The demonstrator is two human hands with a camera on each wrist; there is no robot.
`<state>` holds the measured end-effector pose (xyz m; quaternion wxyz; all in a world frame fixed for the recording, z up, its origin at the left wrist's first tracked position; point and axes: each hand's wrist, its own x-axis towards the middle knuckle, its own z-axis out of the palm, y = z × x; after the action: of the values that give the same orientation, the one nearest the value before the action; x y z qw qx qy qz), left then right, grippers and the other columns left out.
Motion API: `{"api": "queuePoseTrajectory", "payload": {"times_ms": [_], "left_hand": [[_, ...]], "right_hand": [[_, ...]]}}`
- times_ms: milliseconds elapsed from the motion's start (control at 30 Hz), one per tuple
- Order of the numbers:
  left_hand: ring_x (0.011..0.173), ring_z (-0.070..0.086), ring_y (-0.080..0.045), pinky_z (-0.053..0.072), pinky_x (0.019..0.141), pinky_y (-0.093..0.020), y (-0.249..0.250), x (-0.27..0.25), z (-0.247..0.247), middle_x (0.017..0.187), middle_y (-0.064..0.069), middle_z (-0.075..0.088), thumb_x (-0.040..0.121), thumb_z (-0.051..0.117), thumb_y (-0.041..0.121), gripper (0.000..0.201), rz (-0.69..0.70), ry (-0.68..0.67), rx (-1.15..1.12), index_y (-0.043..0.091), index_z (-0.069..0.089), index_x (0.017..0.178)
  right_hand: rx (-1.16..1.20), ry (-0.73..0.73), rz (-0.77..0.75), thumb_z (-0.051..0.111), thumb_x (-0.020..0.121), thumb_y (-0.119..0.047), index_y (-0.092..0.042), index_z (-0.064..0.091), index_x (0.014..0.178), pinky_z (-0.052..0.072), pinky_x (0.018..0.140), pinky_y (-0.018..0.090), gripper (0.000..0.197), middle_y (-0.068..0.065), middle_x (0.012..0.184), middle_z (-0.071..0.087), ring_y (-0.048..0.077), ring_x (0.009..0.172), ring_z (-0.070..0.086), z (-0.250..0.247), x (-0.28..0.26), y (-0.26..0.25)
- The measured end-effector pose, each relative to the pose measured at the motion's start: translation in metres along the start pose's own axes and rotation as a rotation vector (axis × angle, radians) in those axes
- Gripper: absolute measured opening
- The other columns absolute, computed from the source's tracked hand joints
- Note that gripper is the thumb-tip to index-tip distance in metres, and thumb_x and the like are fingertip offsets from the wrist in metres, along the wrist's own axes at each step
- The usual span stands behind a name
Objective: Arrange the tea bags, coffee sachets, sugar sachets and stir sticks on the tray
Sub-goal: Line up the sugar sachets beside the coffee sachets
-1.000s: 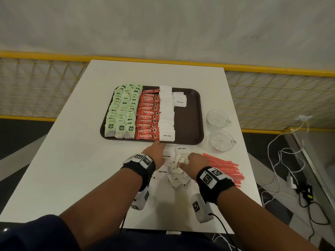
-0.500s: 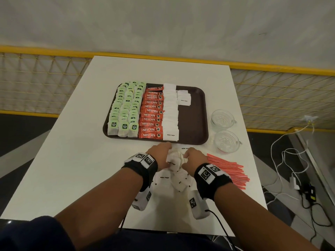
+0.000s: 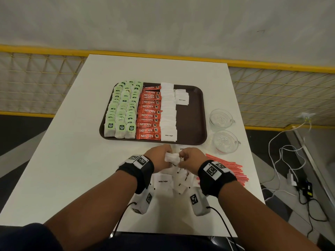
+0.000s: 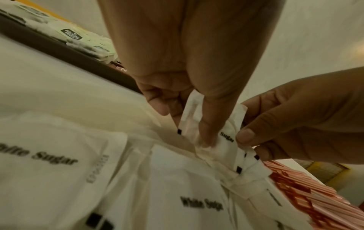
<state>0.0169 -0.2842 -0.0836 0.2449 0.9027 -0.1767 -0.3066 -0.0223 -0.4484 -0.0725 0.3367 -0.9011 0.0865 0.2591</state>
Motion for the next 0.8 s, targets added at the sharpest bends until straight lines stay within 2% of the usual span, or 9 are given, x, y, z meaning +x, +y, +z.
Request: {"api": "queuePoseTrajectory", "payload": {"times_ms": [133,200,267,367,467,567,600,733,800], "left_hand": [[0.088,0.058,-0.015,0.048,0.075,-0.030,-0.001,-0.002,-0.010,0.097,0.006,0.059,0.078,0.078,0.021,0.038,0.041,0.046,-0.188,0.026,0.051,0.104],[0.092,0.060,-0.013,0.050,0.078,-0.028,-0.001,-0.001,-0.019,0.102,0.006,0.062,0.078,0.079,0.019,0.041,0.042,0.055,-0.315,0.023,0.055,0.111],[0.094,0.064,-0.012,0.052,0.081,-0.028,0.000,0.002,-0.026,0.103,0.006,0.067,0.081,0.078,0.020,0.037,0.043,0.049,-0.437,0.019,0.060,0.113],[0.104,0.067,-0.020,0.055,0.094,-0.040,0.005,0.005,-0.033,0.112,-0.004,0.071,0.091,0.067,0.020,0.029,-0.005,-0.010,-0.780,0.016,0.062,0.120],[0.111,0.065,-0.029,0.055,0.092,-0.049,0.013,0.008,-0.037,0.122,-0.011,0.066,0.098,0.057,0.019,0.029,-0.046,-0.063,-1.126,0.019,0.057,0.127],[0.110,0.065,-0.036,0.056,0.088,-0.051,0.017,0.017,-0.045,0.126,-0.015,0.064,0.099,0.054,0.017,0.032,-0.069,-0.046,-1.271,0.015,0.052,0.131],[0.107,0.067,-0.035,0.057,0.085,-0.049,0.018,0.021,-0.049,0.124,-0.015,0.064,0.099,0.055,0.015,0.033,-0.077,-0.019,-1.280,0.013,0.050,0.131],[0.091,0.072,-0.026,0.060,0.071,-0.039,0.016,0.035,-0.062,0.112,-0.013,0.068,0.096,0.058,0.012,0.031,-0.093,0.083,-1.244,0.007,0.045,0.124],[0.095,0.071,-0.024,0.058,0.067,-0.035,0.012,0.042,-0.068,0.114,-0.010,0.067,0.094,0.062,0.013,0.031,-0.091,0.087,-1.246,0.010,0.045,0.120]], "right_hand": [[0.067,0.019,-0.058,0.072,0.080,-0.012,-0.014,0.065,0.095,0.052,0.068,0.028,0.017,0.006,0.092,0.066,0.022,0.084,0.065,-0.013,0.000,-0.001],[0.153,0.056,-0.081,0.072,0.079,-0.008,-0.008,0.066,0.094,0.057,0.076,0.038,0.017,0.011,0.092,0.069,0.027,0.084,0.067,-0.019,0.002,-0.001],[0.272,0.079,-0.098,0.072,0.079,-0.005,-0.005,0.067,0.096,0.057,0.080,0.041,0.018,0.012,0.090,0.071,0.026,0.081,0.068,-0.026,0.004,-0.001],[0.606,0.101,-0.081,0.070,0.081,0.002,-0.003,0.064,0.096,0.057,0.080,0.043,0.017,0.017,0.088,0.070,0.024,0.077,0.066,-0.033,0.006,-0.006],[0.881,0.120,-0.046,0.071,0.081,0.005,-0.005,0.061,0.093,0.057,0.080,0.043,0.019,0.019,0.088,0.068,0.027,0.077,0.066,-0.034,0.011,-0.013],[0.876,0.175,-0.067,0.075,0.079,-0.003,-0.005,0.062,0.097,0.057,0.084,0.050,0.023,0.020,0.093,0.071,0.034,0.084,0.069,-0.033,0.023,-0.018],[0.833,0.203,-0.080,0.077,0.079,-0.008,-0.006,0.062,0.099,0.058,0.082,0.049,0.025,0.016,0.093,0.072,0.032,0.084,0.071,-0.034,0.026,-0.020],[0.691,0.327,-0.080,0.082,0.076,-0.027,-0.014,0.059,0.102,0.056,0.064,0.028,0.037,-0.001,0.084,0.069,0.014,0.073,0.070,-0.043,0.039,-0.034],[0.633,0.380,-0.072,0.083,0.074,-0.029,-0.016,0.060,0.099,0.057,0.068,0.031,0.036,-0.001,0.083,0.065,0.014,0.073,0.066,-0.046,0.049,-0.037]]}}
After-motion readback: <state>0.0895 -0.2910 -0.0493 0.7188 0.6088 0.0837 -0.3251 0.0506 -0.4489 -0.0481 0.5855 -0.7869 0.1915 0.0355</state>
